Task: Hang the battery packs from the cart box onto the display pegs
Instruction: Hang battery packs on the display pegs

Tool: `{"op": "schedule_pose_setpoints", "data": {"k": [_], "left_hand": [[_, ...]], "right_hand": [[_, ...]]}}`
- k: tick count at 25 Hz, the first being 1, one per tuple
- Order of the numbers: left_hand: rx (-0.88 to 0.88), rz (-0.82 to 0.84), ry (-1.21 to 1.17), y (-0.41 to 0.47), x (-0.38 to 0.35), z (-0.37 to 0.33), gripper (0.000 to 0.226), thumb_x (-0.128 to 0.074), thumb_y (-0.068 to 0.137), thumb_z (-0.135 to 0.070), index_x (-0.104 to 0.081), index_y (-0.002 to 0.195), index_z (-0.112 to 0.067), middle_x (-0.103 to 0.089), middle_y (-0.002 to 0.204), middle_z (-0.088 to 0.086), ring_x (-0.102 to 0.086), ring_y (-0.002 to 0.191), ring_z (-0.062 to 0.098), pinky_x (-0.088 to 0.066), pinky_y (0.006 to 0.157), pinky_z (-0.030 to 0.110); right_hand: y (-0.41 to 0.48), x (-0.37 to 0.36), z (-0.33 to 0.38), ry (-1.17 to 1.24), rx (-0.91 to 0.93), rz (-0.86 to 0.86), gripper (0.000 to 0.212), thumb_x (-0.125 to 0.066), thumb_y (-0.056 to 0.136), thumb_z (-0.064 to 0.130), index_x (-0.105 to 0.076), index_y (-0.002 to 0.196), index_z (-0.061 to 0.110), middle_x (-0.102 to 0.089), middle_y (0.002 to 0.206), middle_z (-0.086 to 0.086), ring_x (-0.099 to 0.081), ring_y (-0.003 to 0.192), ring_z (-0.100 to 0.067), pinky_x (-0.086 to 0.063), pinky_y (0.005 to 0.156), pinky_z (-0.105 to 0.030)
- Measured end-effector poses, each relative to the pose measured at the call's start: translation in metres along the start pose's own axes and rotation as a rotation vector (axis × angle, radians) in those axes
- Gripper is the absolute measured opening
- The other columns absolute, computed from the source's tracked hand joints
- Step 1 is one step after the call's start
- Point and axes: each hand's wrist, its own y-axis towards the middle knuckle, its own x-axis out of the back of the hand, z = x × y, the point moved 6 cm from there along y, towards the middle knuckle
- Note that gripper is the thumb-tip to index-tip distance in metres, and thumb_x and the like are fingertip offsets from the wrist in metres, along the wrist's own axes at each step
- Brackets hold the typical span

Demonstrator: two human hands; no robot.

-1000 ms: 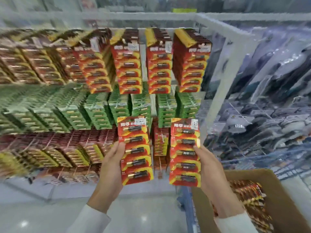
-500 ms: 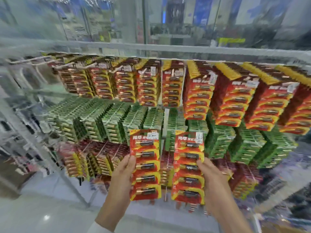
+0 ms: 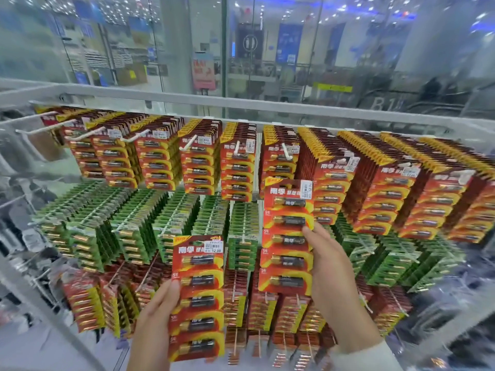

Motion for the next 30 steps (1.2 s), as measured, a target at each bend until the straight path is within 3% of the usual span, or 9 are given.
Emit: {"op": "schedule_pose_setpoints", "data": {"k": [6,11,15,19,23,26,28,30], "left_hand": [[-0.037,-0.002,-0.096,0.02,-0.013,-0.017,0.049,-0.067,0.084,-0.034,-0.07,0.123,-0.005,-0.072,0.114,0.032,-0.07,0.098,0.052,-0.05,0.096,0.071],[-0.037,0.006,-0.138,0.026,-0.018,-0.014,0.071,-0.078,0.067,-0.042,-0.068,0.129,-0.009,-0.072,0.119,0.029,-0.068,0.107,0.055,-0.044,0.101,0.076],[-0.034,0.016,-0.142,0.035,-0.022,-0.023,0.07,-0.088,0.071,-0.041,-0.068,0.13,-0.008,-0.07,0.12,0.031,-0.067,0.108,0.057,-0.047,0.099,0.075],[-0.115,0.033,-0.07,0.053,-0.023,-0.053,0.047,-0.067,0.086,-0.039,-0.073,0.121,-0.009,-0.074,0.112,0.028,-0.073,0.09,0.046,-0.058,0.079,0.052],[-0.217,0.065,0.031,0.072,-0.026,-0.096,0.035,-0.059,0.094,-0.039,-0.076,0.112,-0.014,-0.077,0.104,0.022,-0.076,0.08,0.038,-0.06,0.063,0.041],[-0.264,0.077,0.054,0.082,-0.033,-0.116,0.03,-0.055,0.099,-0.036,-0.079,0.104,-0.019,-0.078,0.101,0.021,-0.077,0.079,0.037,-0.062,0.06,0.041],[-0.274,0.079,0.066,0.088,-0.036,-0.122,0.031,-0.054,0.099,-0.037,-0.079,0.107,-0.02,-0.078,0.102,0.019,-0.077,0.081,0.037,-0.062,0.064,0.042],[-0.286,0.09,0.056,0.094,-0.038,-0.125,0.03,-0.055,0.098,-0.038,-0.081,0.102,-0.024,-0.079,0.101,0.017,-0.078,0.082,0.035,-0.062,0.065,0.042]], "right_hand": [[0.045,-0.013,0.031,0.03,0.079,0.059,0.041,-0.057,0.103,0.026,-0.056,0.143,0.02,-0.074,0.123,-0.006,-0.073,0.108,-0.03,-0.057,0.093,-0.055],[0.062,-0.01,0.028,-0.011,0.07,0.063,0.034,-0.055,0.104,0.025,-0.06,0.138,0.019,-0.075,0.118,-0.007,-0.074,0.105,-0.029,-0.058,0.09,-0.053],[0.077,-0.007,0.017,-0.026,0.049,-0.006,0.034,-0.061,0.101,0.031,-0.063,0.134,0.023,-0.073,0.124,-0.005,-0.072,0.11,-0.028,-0.056,0.095,-0.055],[0.096,-0.017,0.015,-0.022,0.061,-0.122,0.028,-0.056,0.104,0.026,-0.062,0.131,0.02,-0.077,0.113,-0.002,-0.077,0.093,-0.021,-0.059,0.072,-0.041],[0.104,-0.041,0.022,-0.174,0.108,-0.175,0.023,-0.044,0.11,0.027,-0.066,0.113,0.022,-0.077,0.082,0.007,-0.074,0.065,-0.007,-0.055,0.049,-0.027],[0.106,-0.05,0.028,-0.263,0.152,-0.209,0.021,-0.042,0.11,0.029,-0.059,0.106,0.017,-0.066,0.081,0.014,-0.066,0.057,0.004,-0.049,0.059,-0.026],[0.107,-0.052,0.027,-0.273,0.163,-0.232,0.011,-0.042,0.11,0.031,-0.05,0.113,0.024,-0.056,0.083,0.019,-0.057,0.062,0.004,-0.045,0.066,-0.021],[0.106,-0.055,0.025,-0.322,0.182,-0.234,0.015,-0.041,0.11,0.035,-0.048,0.121,0.028,-0.048,0.085,0.023,-0.046,0.069,0.008,-0.041,0.079,-0.025]]}}
